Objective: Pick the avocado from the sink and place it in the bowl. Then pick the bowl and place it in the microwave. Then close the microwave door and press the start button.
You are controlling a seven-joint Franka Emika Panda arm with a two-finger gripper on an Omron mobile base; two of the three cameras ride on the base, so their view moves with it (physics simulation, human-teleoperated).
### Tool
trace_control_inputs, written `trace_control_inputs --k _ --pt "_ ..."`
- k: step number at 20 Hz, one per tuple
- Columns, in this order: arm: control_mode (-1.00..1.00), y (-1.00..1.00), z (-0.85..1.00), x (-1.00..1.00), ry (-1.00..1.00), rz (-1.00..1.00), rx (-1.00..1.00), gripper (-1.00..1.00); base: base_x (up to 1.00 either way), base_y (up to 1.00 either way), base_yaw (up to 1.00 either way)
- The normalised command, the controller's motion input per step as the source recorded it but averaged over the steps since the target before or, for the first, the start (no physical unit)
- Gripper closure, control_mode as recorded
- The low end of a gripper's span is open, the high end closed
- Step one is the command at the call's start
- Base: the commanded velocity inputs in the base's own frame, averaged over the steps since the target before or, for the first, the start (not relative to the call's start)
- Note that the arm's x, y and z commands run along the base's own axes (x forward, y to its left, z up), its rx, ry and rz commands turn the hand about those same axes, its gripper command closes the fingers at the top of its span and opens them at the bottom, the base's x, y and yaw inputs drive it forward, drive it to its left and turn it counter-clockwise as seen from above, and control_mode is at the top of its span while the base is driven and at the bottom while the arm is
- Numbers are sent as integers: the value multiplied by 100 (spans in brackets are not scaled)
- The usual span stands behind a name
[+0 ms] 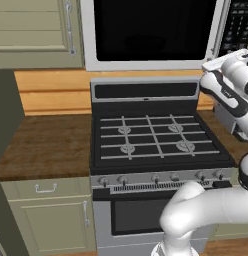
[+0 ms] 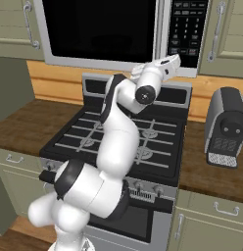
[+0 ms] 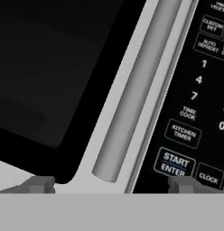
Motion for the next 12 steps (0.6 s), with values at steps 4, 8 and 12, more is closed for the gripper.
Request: trace_control_inputs --k 4,8,12 --pt "-100 -3 23 18 -1 0 0 -100 0 0 0" --pt "-100 0 -2 14 0 0 0 -100 0 0 0" --pt "-100 0 -17 32 0 3 1 -100 0 0 0"
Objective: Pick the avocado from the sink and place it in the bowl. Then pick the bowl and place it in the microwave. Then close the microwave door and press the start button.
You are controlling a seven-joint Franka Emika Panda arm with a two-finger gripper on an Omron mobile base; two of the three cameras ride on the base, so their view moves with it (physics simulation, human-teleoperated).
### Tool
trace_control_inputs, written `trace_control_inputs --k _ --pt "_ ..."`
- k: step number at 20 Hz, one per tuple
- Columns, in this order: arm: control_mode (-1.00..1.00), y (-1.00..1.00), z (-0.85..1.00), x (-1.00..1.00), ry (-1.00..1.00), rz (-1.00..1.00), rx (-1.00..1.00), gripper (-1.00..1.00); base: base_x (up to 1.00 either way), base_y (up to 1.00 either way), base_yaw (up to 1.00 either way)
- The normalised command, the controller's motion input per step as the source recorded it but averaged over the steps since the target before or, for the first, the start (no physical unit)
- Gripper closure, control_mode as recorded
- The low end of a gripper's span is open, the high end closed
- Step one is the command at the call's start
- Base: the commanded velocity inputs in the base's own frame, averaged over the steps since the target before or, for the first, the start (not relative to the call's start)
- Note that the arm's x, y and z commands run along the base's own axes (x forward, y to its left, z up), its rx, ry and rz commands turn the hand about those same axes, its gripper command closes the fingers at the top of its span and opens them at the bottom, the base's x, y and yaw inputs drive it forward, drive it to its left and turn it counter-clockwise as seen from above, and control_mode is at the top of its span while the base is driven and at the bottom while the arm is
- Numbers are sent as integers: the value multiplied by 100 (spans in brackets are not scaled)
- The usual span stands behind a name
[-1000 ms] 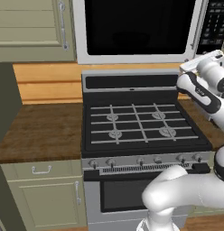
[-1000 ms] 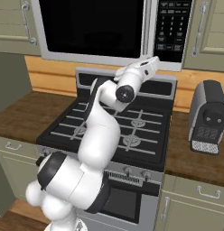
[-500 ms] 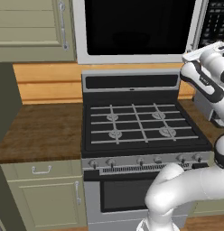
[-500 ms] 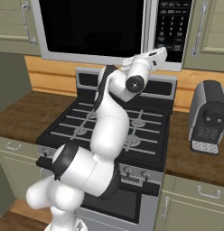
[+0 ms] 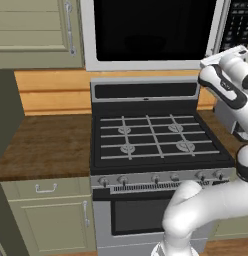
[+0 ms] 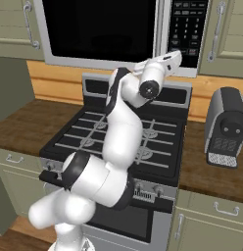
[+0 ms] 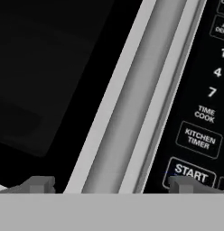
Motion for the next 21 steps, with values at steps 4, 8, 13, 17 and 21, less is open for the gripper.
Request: trace_control_inputs --k 4,8,13,17,21 --pt "-100 -13 0 38 -4 14 8 -100 0 0 0" --pt "-100 -39 1 8 -14 20 9 -100 0 0 0" --pt "-100 -45 0 0 -14 19 7 -100 0 0 0" --pt "-100 -18 0 0 -13 17 4 -100 0 0 0" --pt "-100 36 8 -71 -18 15 0 -100 0 0 0"
